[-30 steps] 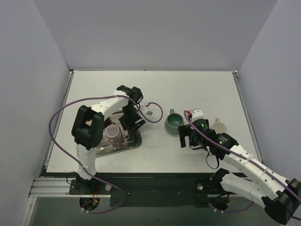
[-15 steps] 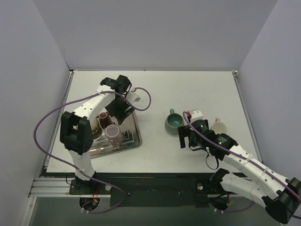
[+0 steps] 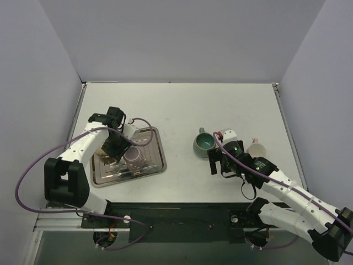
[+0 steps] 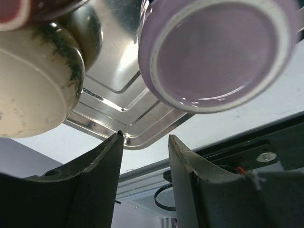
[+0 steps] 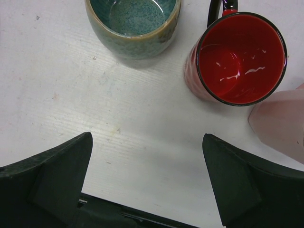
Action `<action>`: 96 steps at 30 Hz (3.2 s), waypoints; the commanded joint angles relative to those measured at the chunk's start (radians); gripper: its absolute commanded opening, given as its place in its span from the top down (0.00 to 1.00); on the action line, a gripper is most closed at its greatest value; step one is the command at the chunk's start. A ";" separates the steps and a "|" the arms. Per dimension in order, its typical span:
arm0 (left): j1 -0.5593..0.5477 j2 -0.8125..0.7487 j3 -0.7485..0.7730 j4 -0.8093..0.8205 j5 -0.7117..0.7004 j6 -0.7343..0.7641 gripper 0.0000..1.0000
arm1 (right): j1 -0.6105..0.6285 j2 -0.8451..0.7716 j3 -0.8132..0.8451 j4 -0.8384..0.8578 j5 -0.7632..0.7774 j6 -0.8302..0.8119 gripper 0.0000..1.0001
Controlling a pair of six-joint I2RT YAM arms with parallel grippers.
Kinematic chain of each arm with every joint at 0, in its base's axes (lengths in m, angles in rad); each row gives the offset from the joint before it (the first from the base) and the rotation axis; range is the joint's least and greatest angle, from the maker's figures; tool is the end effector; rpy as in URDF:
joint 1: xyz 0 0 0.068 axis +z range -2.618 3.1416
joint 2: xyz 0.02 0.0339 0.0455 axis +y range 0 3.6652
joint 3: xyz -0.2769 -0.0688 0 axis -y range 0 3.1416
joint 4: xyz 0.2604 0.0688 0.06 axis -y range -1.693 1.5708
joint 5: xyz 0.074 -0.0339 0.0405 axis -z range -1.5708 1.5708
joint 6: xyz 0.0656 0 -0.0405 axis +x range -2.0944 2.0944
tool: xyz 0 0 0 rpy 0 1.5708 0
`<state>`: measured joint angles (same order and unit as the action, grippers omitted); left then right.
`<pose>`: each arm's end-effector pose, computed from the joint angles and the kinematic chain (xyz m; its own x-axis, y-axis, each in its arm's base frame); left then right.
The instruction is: Turn the mug right side up
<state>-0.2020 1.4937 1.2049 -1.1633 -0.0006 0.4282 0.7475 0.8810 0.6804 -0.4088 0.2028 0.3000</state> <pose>0.2762 -0.0565 0.2343 -0.8017 0.5880 -0.1075 0.5864 0.8085 0.0497 0.1735 0.1428 0.2549 -0.5620 -0.1263 -0.8174 -0.3964 0.9085 0.1322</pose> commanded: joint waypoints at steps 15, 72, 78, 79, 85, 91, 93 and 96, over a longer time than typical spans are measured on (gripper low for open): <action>-0.144 -0.087 -0.226 0.404 0.164 0.067 0.52 | 0.019 -0.089 0.047 -0.047 -0.039 0.053 0.06; -0.066 0.493 0.278 0.309 0.223 -0.684 0.21 | 0.348 0.085 0.188 -0.219 0.280 0.304 0.05; -0.096 0.488 0.265 0.248 0.257 -0.658 0.42 | 0.348 0.047 0.162 -0.217 0.310 0.307 0.04; -0.100 0.488 0.259 0.240 0.266 -0.652 0.49 | 0.348 0.039 0.157 -0.219 0.311 0.307 0.05; -0.114 0.482 0.265 0.205 0.309 -0.637 0.81 | 0.348 0.038 0.148 -0.217 0.320 0.301 0.04; -0.123 0.473 0.328 0.174 0.376 -0.562 1.00 | 0.348 0.049 0.160 -0.219 0.319 0.295 0.04; -0.122 0.477 0.350 0.154 0.465 -0.507 1.00 | 0.348 0.059 0.171 -0.217 0.322 0.292 0.04; -0.125 0.474 0.413 0.070 0.560 -0.398 1.00 | 0.349 0.082 0.208 -0.216 0.325 0.283 0.04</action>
<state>-0.3176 2.0075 1.5024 -0.9718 0.3660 -0.1120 1.0882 0.9337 0.8375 -0.6029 0.4839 0.5983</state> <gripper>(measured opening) 0.244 0.955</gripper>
